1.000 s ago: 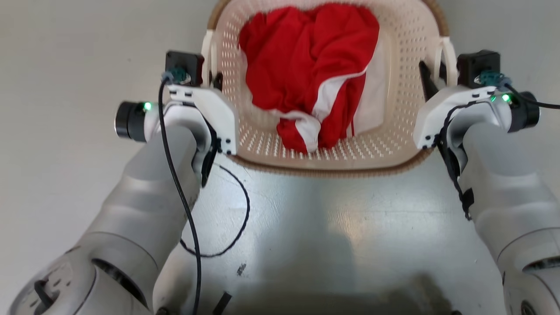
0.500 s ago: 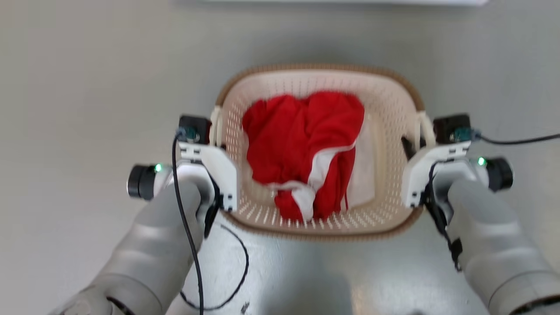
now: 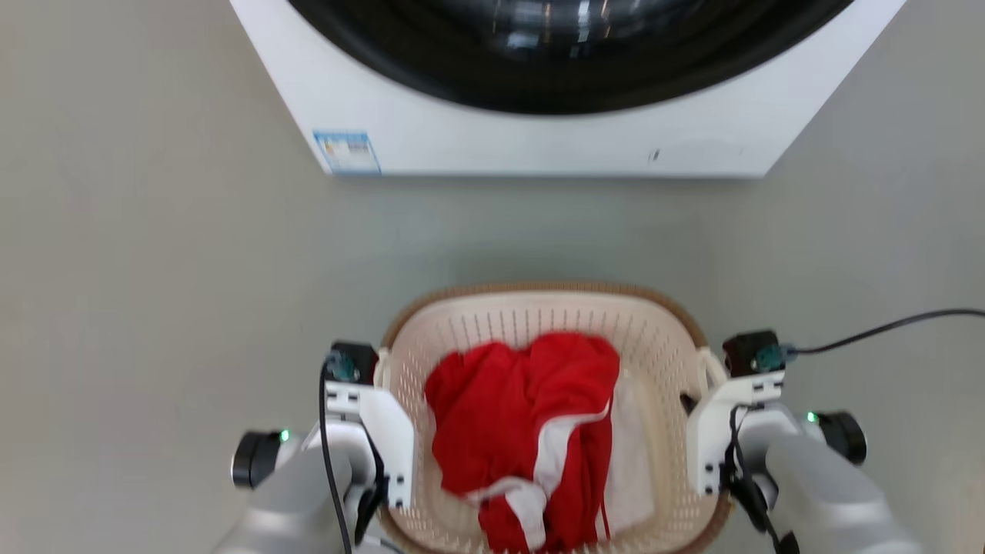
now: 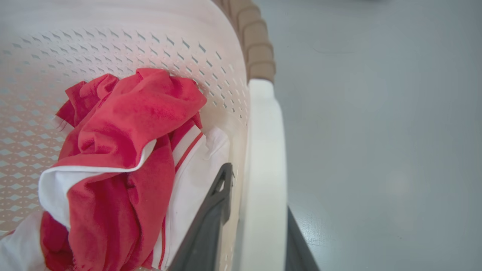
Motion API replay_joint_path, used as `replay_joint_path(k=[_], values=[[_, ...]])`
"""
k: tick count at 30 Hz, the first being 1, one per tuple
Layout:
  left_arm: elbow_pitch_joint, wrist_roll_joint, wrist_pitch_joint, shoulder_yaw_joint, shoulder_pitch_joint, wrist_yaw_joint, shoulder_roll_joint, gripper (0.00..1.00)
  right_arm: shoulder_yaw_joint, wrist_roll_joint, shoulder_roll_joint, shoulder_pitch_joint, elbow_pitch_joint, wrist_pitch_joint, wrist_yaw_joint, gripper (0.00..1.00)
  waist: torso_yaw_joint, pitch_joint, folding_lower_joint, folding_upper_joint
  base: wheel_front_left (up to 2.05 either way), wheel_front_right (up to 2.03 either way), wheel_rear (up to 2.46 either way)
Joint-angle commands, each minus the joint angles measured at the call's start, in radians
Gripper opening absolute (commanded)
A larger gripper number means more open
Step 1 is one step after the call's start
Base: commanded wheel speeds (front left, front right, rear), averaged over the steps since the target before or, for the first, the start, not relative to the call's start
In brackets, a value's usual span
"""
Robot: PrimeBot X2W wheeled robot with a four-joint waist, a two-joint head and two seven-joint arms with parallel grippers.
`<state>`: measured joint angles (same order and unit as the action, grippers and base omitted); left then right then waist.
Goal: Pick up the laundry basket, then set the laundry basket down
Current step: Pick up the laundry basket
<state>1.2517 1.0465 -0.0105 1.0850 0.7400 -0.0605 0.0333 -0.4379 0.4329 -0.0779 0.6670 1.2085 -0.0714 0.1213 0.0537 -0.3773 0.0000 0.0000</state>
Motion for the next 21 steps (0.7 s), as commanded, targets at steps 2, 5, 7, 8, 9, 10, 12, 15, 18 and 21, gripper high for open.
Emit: replay_joint_path(k=[2,5,7,8,9,10,12,15,18,21], values=[[-0.017,0.000,-0.006,0.004,-0.024,0.003,0.017,0.00,-0.053,0.023,0.028,-0.049,-0.022,-0.017,0.009,0.00,-0.010,0.114,0.0000,0.0000,0.00,0.00,0.00],[-0.031,0.007,-0.022,0.018,-0.061,0.000,0.017,0.00,-0.078,0.050,0.028,-0.075,-0.022,-0.030,0.009,0.00,-0.010,0.166,0.0000,0.0000,0.00,0.00,0.00],[-0.040,0.010,-0.032,0.029,-0.083,-0.001,0.017,0.00,-0.095,0.067,0.028,-0.091,-0.024,-0.042,0.009,0.00,-0.010,0.200,0.0000,0.0000,0.00,0.00,0.00],[-0.043,0.012,-0.038,0.034,-0.095,-0.001,0.017,0.00,-0.103,0.076,0.028,-0.100,-0.024,-0.048,0.009,0.00,-0.010,0.217,0.0000,0.0000,0.00,0.00,0.00],[-0.046,0.013,-0.046,0.040,-0.107,0.001,0.017,0.00,-0.113,0.083,0.028,-0.108,-0.025,-0.053,0.009,0.00,-0.010,0.234,0.0000,0.0000,0.00,0.00,0.00],[-0.047,0.015,-0.055,0.046,-0.119,0.003,0.017,0.00,-0.123,0.089,0.028,-0.118,-0.026,-0.058,0.009,0.00,-0.011,0.251,0.0000,0.0000,0.00,0.00,0.00],[-0.048,0.019,-0.070,0.055,-0.141,0.004,0.017,0.00,-0.142,0.100,0.028,-0.136,-0.026,-0.067,0.009,0.00,-0.012,0.284,0.0000,0.0000,0.00,0.00,0.00],[-0.048,0.024,-0.088,0.072,-0.175,0.004,0.017,0.00,-0.176,0.128,0.028,-0.172,-0.033,-0.082,0.009,0.00,-0.014,0.341,0.0000,0.0000,0.00,0.00,0.00],[-0.048,0.028,-0.096,0.082,-0.193,0.001,0.017,0.00,-0.199,0.147,0.028,-0.195,-0.041,-0.086,0.009,0.00,-0.014,0.370,0.0000,0.0000,0.00,0.00,0.00],[-0.053,0.031,-0.102,0.089,-0.201,-0.004,0.017,0.00,-0.219,0.166,0.028,-0.206,-0.051,-0.090,0.009,0.00,-0.011,0.382,0.0000,0.0000,0.00,0.00,0.00]])
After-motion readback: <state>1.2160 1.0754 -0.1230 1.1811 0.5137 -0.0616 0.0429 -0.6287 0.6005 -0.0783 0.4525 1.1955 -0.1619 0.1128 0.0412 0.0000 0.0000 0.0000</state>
